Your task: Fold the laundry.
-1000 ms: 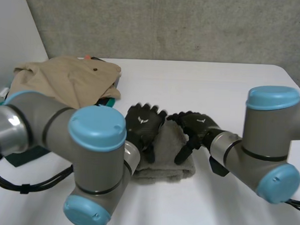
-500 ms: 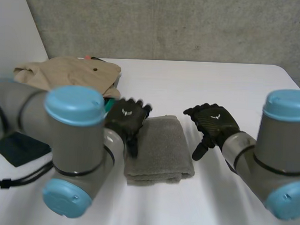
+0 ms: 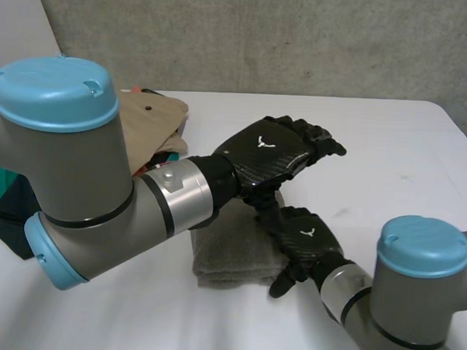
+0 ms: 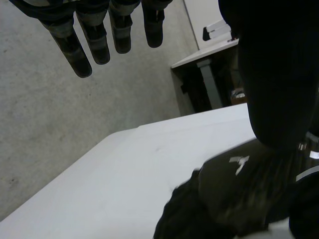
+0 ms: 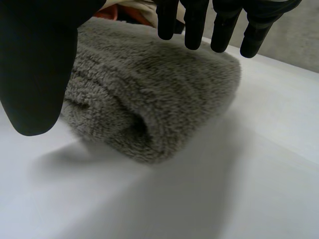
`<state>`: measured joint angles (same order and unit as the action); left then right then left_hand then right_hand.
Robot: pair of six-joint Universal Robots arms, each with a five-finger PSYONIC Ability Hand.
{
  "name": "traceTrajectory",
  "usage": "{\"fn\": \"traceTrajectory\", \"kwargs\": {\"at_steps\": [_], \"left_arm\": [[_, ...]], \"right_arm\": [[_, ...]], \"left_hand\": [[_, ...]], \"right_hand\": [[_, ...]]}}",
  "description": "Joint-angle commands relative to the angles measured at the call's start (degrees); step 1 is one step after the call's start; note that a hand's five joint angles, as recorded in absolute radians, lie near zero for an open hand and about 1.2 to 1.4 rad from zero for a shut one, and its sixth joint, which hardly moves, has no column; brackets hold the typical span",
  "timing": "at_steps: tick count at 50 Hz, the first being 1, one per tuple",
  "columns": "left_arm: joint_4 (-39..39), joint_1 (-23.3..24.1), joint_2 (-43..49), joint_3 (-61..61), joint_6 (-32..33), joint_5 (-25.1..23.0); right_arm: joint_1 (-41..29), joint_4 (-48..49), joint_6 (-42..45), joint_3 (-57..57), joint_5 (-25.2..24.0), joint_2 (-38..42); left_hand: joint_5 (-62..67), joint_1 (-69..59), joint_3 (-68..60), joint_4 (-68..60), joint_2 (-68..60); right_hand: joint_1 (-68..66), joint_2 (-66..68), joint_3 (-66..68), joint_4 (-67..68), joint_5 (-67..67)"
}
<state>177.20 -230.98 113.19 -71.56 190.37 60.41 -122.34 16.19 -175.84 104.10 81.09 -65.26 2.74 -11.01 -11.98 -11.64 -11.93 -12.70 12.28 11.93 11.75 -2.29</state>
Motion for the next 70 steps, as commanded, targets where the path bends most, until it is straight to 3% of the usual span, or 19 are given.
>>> {"fn": "traceTrajectory", "kwargs": {"at_steps": [1, 3, 6, 7, 15, 23, 36, 49, 59, 60, 62, 70], "left_arm": [[0.1, 1.9, 0.5, 0.5, 0.0, 0.7], [0.1, 2.0, 0.6, 0.4, 0.0, 0.7], [0.1, 2.0, 0.7, 0.1, 0.0, 0.8], [0.1, 2.0, 0.7, 0.1, 0.0, 0.8], [0.1, 1.7, 0.7, 0.2, 0.0, 0.8], [0.2, 1.7, -0.3, 1.4, -0.1, 0.8], [0.3, 1.6, -4.2, 4.2, -5.2, 1.6], [0.3, 2.1, -3.9, 3.8, -5.2, 1.6], [0.3, 2.5, -3.4, 4.0, -5.0, 1.6], [0.3, 2.5, -3.4, 4.0, -5.0, 1.6], [0.3, 2.5, -3.4, 4.2, -5.1, 1.6], [0.3, 2.5, -3.4, 3.6, -5.2, 1.6]], "right_arm": [[-1.6, 2.5, 0.5, -3.2, 0.1, 5.0], [-1.7, 2.6, 0.6, -3.9, 0.3, 5.8], [-1.6, 3.6, 0.7, -5.1, 0.5, 7.1], [-1.5, 4.1, 0.8, -5.3, 0.6, 7.2], [-0.5, 6.4, 5.9, -7.9, 2.2, 7.3], [11.7, 7.9, 13.0, -14.1, 3.0, 8.0], [25.2, 6.8, 12.8, -43.8, 4.7, 26.3], [36.6, -12.3, 13.9, -82.8, 4.5, 48.4], [42.4, -12.9, 15.4, -89.6, 5.1, 50.7], [42.5, -12.9, 15.6, -89.8, 5.5, 50.8], [42.9, -12.9, 16.6, -89.8, 5.8, 51.1], [44.6, -12.9, 22.5, -84.5, 5.5, 49.9]], "left_hand": [[-2.2, 0.5, 1.4, 1.1, 1.4], [-2.2, 0.5, 1.4, 1.1, 1.4], [-2.0, 0.3, 1.3, 0.9, 1.2], [-2.0, 0.3, 1.3, 0.9, 1.2], [-2.0, 0.3, 1.3, 0.9, 1.2], [-2.0, 0.3, 1.3, 0.9, 1.2], [-2.0, 0.3, 1.3, 0.9, 1.2], [-2.0, 0.3, 1.3, 0.9, 1.2], [-2.0, 0.3, 1.3, 0.9, 1.2], [-1.9, 0.1, 1.1, 0.8, 1.0], [-1.9, 0.1, 1.1, 0.8, 1.0], [-1.9, 0.1, 1.1, 0.8, 1.0]], "right_hand": [[0.1, 0.3, 0.7, 0.8, -0.3], [-4.4, 4.8, 5.2, 5.4, -4.8], [-62.3, 62.7, 63.0, 63.2, -62.7], [-67.2, 67.7, 68.0, 68.2, -67.7], [-67.3, 67.7, 68.1, 68.3, -67.7], [-67.3, 67.7, 68.1, 68.3, -67.7], [-67.3, 67.7, 68.1, 68.3, -67.7], [-67.3, 67.7, 68.1, 68.3, -67.7], [-67.3, 67.7, 68.1, 68.3, -67.7], [-54.4, 54.8, 55.1, 55.3, -54.8], [2.7, -2.3, -1.9, -1.7, 2.3], [2.7, -2.3, -1.9, -1.7, 2.3]]}}
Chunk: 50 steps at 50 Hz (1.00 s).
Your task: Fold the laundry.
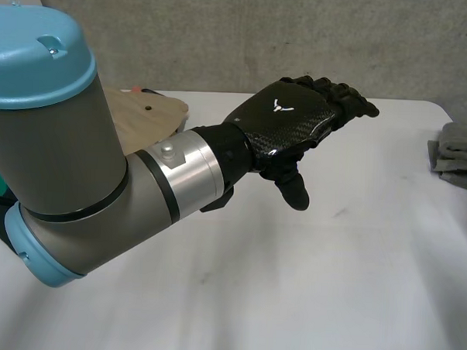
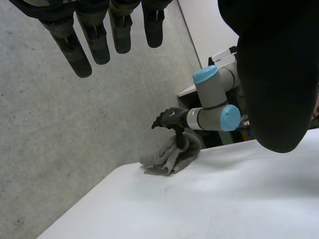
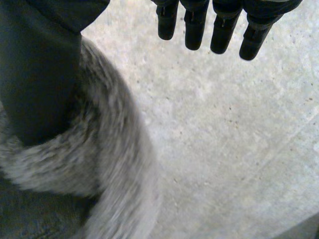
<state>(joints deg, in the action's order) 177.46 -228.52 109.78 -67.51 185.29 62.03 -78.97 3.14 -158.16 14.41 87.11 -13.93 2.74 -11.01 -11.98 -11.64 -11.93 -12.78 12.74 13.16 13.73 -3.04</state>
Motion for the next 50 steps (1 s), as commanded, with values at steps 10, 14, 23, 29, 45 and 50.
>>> {"fn": "traceTrajectory", "kwargs": {"at_steps": [10, 14, 23, 29, 45, 50], "left_arm": [[0.0, -0.1, -0.1, -1.8, -0.1, 0.1], [0.0, -0.1, -0.2, -1.8, -0.1, 0.0], [0.6, -0.5, -0.9, -0.1, -0.8, 1.2], [2.4, -2.4, -2.2, 2.1, -1.1, 9.1], [2.5, -26.4, 8.0, 7.4, 26.9, 23.6], [5.6, -29.9, 19.0, 8.3, 37.3, 23.3]], "right_arm": [[2.4, 7.8, 13.1, 27.8, -4.0, -15.9], [2.3, 8.3, 23.1, 30.1, 0.8, -18.6], [1.0, 18.5, 25.7, 43.3, -4.8, -28.8], [-3.2, 23.8, 17.8, 56.6, -15.5, -42.0], [-16.7, 6.2, 15.9, 83.4, -20.5, -61.5], [-18.5, 6.1, 15.9, 88.0, -20.6, -62.2]], "left_hand": [[-1.9, 0.1, 1.1, 0.7, 1.0], [-1.9, 0.1, 1.1, 0.7, 1.0], [-1.7, 0.0, 0.9, 0.6, 0.9], [-2.0, 0.3, 1.3, 0.9, 1.2], [-1.7, 0.0, 0.9, 0.6, 0.9], [-1.5, -0.2, 0.8, 0.4, 0.7]], "right_hand": [[2.8, -2.7, -3.2, -3.7, 3.0], [2.8, -2.7, -3.2, -3.7, 3.0], [2.8, -2.7, -3.2, -3.7, 3.0], [2.8, -2.7, -3.2, -3.7, 3.0], [2.8, -2.7, -3.2, -3.7, 3.0], [2.8, -2.7, -3.2, -3.7, 3.0]]}}
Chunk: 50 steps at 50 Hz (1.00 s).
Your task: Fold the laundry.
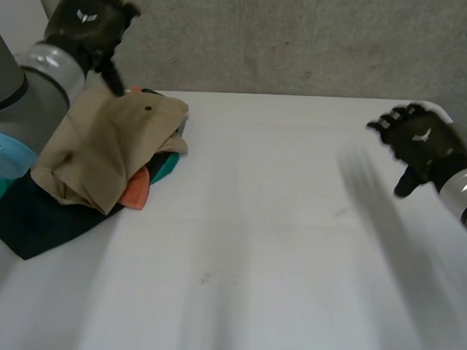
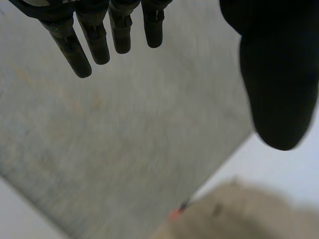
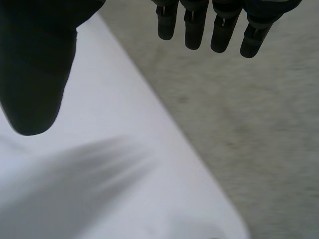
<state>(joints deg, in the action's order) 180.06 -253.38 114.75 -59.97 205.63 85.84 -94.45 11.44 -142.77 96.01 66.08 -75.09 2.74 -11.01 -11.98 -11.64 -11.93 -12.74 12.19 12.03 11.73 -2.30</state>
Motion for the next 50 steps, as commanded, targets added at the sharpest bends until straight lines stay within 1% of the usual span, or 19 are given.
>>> {"fn": "traceTrajectory", "kwargs": {"at_steps": [1, 6, 9, 10, 11, 14, 15, 17, 18, 21, 22, 26, 30, 35, 38, 40, 44, 48, 50], "left_arm": [[4.3, -5.8, 15.6, 1.2, 17.4, -0.7], [12.8, -7.9, 23.5, 3.5, 18.4, -2.3], [16.6, -7.7, 26.0, 4.8, 18.8, -4.3], [17.5, -7.6, 26.0, 4.8, 18.7, -4.6], [19.1, -7.2, 25.9, 4.7, 18.6, -4.4], [21.2, -6.2, 23.3, 4.2, 17.3, -3.1], [22.6, -4.4, 18.7, 3.3, 15.3, -1.9], [23.7, -2.8, 14.3, 1.4, 12.1, -1.0], [24.6, -1.2, 10.1, -0.1, 8.9, -0.8], [25.2, 0.9, 5.3, -1.5, 4.1, -0.9], [25.0, 2.6, 2.3, -1.6, 0.9, -0.9], [24.4, 7.4, -5.3, -2.3, -6.6, -1.0], [23.4, 11.6, -9.7, -2.8, -13.5, -1.0], [22.8, 16.5, -10.9, -2.8, -22.5, -1.0], [22.9, 17.8, -11.2, -3.0, -27.4, -0.7], [22.6, 17.7, -11.0, -3.0, -28.7, -0.6], [21.2, 17.9, -8.5, -5.1, -28.4, -1.1], [19.4, 17.9, -1.6, -8.6, -26.2, -1.3], [18.6, 18.0, 2.7, -10.1, -23.1, -1.3]], "right_arm": [[-3.0, -2.2, 0.5, 6.9, 0.5, -1.0], [-3.0, -1.9, 0.2, 8.7, 0.3, -0.9], [-2.9, -1.4, 0.2, 9.1, 0.5, -0.9], [-2.7, -1.2, 0.2, 9.3, 0.5, -0.9], [-2.5, -1.2, 0.2, 9.4, 0.5, -0.9], [-2.2, -1.2, 0.0, 9.5, 0.5, -1.6], [-2.1, -1.2, -0.1, 9.6, 0.5, -1.7], [-2.0, -1.2, -0.1, 9.6, 0.6, -2.2], [-1.8, -1.2, -0.1, 9.6, 0.7, -3.0], [-1.8, -1.1, -0.6, 9.6, 0.8, -4.2], [-1.8, -1.1, -0.7, 9.5, 0.8, -4.7], [-1.8, -0.9, -0.8, 9.5, 1.0, -5.4], [-1.8, -0.8, -2.1, 9.5, 1.2, -6.3], [-1.4, -0.8, -6.5, 9.2, 1.5, -6.6], [0.7, -0.9, -9.4, 8.9, 1.7, -6.7], [1.5, -0.9, -10.4, 8.9, 1.9, -6.8], [2.2, -0.9, -12.4, 8.7, 2.0, -7.9], [3.7, -0.9, -13.5, 8.3, 2.0, -9.7], [5.1, -0.9, -14.0, 8.1, 2.1, -10.1]], "left_hand": [[-1.5, -0.2, 0.8, 0.4, 0.7], [1.8, -3.6, -2.6, -2.9, -2.6], [29.0, -30.7, -29.8, -30.1, -29.8], [43.3, -45.0, -44.0, -44.4, -44.1], [67.0, -68.8, -67.8, -68.1, -67.8], [67.3, -69.0, -68.0, -68.4, -68.1], [67.3, -69.0, -68.0, -68.4, -68.1], [67.3, -69.0, -68.0, -68.4, -68.1], [67.3, -69.0, -68.0, -68.4, -68.1], [67.3, -69.0, -68.0, -68.4, -68.1], [67.3, -69.0, -68.0, -68.4, -68.1], [67.3, -69.0, -68.0, -68.4, -68.1], [67.3, -69.0, -68.0, -68.4, -68.1], [67.3, -69.0, -68.0, -68.4, -68.1], [67.3, -69.0, -68.0, -68.4, -68.1], [67.3, -69.0, -68.0, -68.4, -68.1], [67.3, -69.0, -68.0, -68.4, -68.1], [67.3, -69.0, -68.0, -68.4, -68.1], [67.3, -69.0, -68.0, -68.4, -68.1]], "right_hand": [[2.7, -2.2, -2.0, -1.7, 2.3], [2.7, -2.2, -2.0, -1.7, 2.3], [2.7, -2.2, -2.0, -1.7, 2.3], [2.7, -2.2, -2.0, -1.7, 2.3], [2.7, -2.2, -2.0, -1.7, 2.3], [2.7, -2.2, -2.0, -1.7, 2.3], [2.7, -2.2, -2.0, -1.7, 2.3], [2.7, -2.2, -2.0, -1.7, 2.3], [2.7, -2.2, -2.0, -1.7, 2.3], [2.7, -2.2, -2.0, -1.7, 2.3], [2.7, -2.2, -2.0, -1.7, 2.3], [2.7, -2.2, -2.0, -1.7, 2.3], [2.7, -2.2, -2.0, -1.7, 2.3], [2.7, -2.2, -2.0, -1.7, 2.3], [2.7, -2.2, -2.0, -1.7, 2.3], [2.7, -2.2, -2.0, -1.7, 2.3], [2.7, -2.2, -2.0, -1.7, 2.3], [2.7, -2.2, -2.0, -1.7, 2.3], [2.7, -2.2, -2.0, -1.7, 2.3]]}}
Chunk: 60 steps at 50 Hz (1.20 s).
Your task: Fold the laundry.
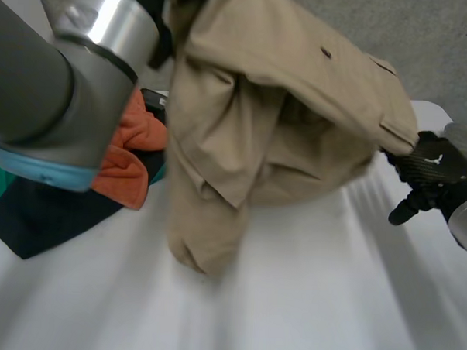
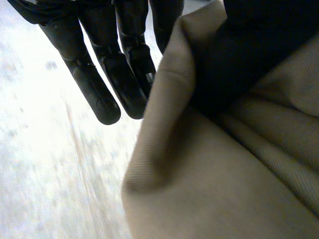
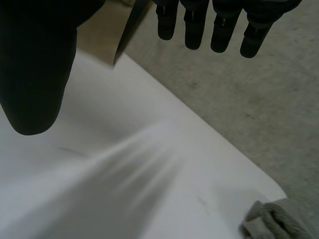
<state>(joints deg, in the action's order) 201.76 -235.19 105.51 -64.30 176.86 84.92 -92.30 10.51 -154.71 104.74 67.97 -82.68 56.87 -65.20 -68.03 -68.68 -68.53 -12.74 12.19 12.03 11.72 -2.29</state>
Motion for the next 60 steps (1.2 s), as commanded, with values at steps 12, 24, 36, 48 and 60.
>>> {"fn": "traceTrajectory", "kwargs": {"at_steps": [12, 24, 36, 48, 60], "left_arm": [[-7.8, 0.1, 24.5, -2.4, 21.2, 0.6], [-14.0, 0.2, 8.3, -12.5, 20.0, 9.3], [-21.3, -0.2, 5.8, -23.3, 7.9, 10.1], [-9.8, -12.2, 7.9, -24.9, 13.8, 7.4], [-10.2, -15.8, 29.9, -4.4, 35.9, 0.9]], "right_arm": [[4.2, -0.8, -2.8, -3.2, 3.0, -2.5], [0.0, -13.3, -1.2, -6.8, 8.2, -6.2], [-17.1, -15.6, -1.2, -6.7, 10.4, 2.4], [-20.1, -9.2, -0.9, -3.2, 12.8, 6.4], [-19.6, -8.8, -0.9, -2.7, 14.0, 7.2]], "left_hand": [[-43.7, 42.0, 44.8, 45.5, 45.3], [-55.0, 53.3, 56.1, 56.8, 56.6], [-52.3, 50.6, 53.4, 54.1, 53.9], [-52.6, 50.9, 53.8, 54.4, 54.3], [-52.3, 50.6, 53.4, 54.1, 53.9]], "right_hand": [[2.7, -2.2, -2.0, -1.7, 2.3], [2.7, -2.2, -2.0, -1.7, 2.3], [2.7, -2.2, -2.0, -1.7, 2.3], [2.7, -2.2, -2.0, -1.7, 2.3], [2.7, -2.2, -2.0, -1.7, 2.3]]}}
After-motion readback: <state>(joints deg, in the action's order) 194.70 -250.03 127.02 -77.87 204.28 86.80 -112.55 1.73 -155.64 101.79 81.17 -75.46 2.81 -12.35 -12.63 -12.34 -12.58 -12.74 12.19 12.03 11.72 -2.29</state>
